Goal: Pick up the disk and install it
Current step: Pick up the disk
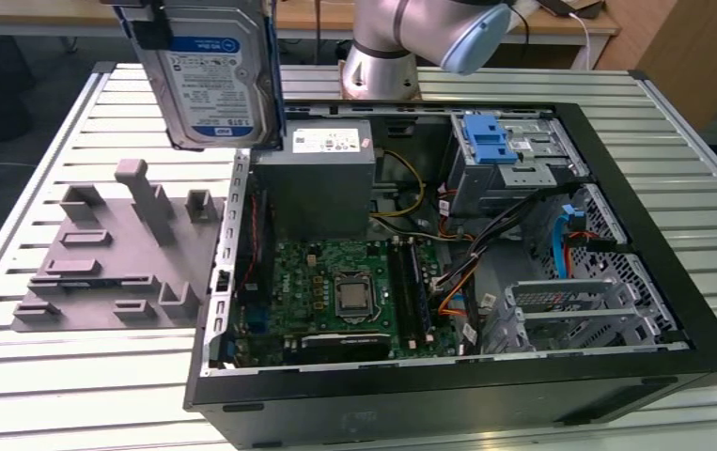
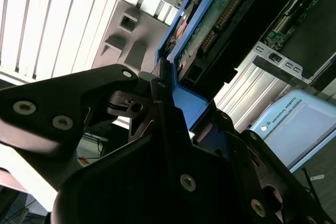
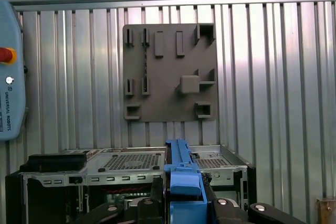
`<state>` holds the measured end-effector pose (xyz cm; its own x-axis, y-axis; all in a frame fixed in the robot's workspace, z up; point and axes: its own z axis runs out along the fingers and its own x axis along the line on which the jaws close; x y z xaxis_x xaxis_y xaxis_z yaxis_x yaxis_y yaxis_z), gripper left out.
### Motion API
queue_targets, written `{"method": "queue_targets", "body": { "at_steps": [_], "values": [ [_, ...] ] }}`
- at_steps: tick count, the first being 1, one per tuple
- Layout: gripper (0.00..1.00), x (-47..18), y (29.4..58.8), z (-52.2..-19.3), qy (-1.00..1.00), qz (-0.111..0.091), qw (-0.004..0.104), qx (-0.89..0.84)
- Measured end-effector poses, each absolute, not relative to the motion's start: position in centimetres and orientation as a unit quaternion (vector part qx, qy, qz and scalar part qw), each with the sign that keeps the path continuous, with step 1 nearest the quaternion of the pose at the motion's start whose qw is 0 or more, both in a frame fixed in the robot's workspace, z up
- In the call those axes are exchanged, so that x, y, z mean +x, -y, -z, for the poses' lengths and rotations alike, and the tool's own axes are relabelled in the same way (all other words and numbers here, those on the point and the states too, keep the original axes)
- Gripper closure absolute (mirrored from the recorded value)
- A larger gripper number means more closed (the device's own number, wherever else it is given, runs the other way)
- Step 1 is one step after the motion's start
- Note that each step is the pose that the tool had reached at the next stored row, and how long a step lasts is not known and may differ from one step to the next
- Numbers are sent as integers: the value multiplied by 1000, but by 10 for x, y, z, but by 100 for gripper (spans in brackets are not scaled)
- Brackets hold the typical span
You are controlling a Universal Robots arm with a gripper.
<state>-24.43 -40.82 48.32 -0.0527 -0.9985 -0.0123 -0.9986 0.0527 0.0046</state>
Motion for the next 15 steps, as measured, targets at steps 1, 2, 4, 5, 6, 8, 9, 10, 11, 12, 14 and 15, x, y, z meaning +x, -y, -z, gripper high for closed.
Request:
{"method": "queue_targets", "body": {
  "at_steps": [1, 2, 4, 5, 6, 8, 9, 10, 11, 12, 14, 15],
  "values": [
    [64, -243, 408, -483, -725, -6, 3, -688],
    [64, -241, 409, -483, -725, -6, 3, -688],
    [64, -238, 409, -483, -725, -6, 3, -688],
    [64, -236, 409, -483, -725, -6, 3, -688],
    [64, -235, 409, -483, -725, -6, 3, -688],
    [64, -232, 410, -483, -725, -6, 3, -688],
    [64, -230, 410, -483, -725, -6, 3, -688],
    [64, -228, 410, -483, -725, -6, 3, -688],
    [64, -227, 410, -483, -725, -6, 3, -688],
    [64, -225, 410, -483, -725, -6, 3, -688],
    [64, -222, 411, -483, -725, -6, 3, -688],
    [64, -221, 411, -483, -725, -6, 3, -688]
  ]
}}
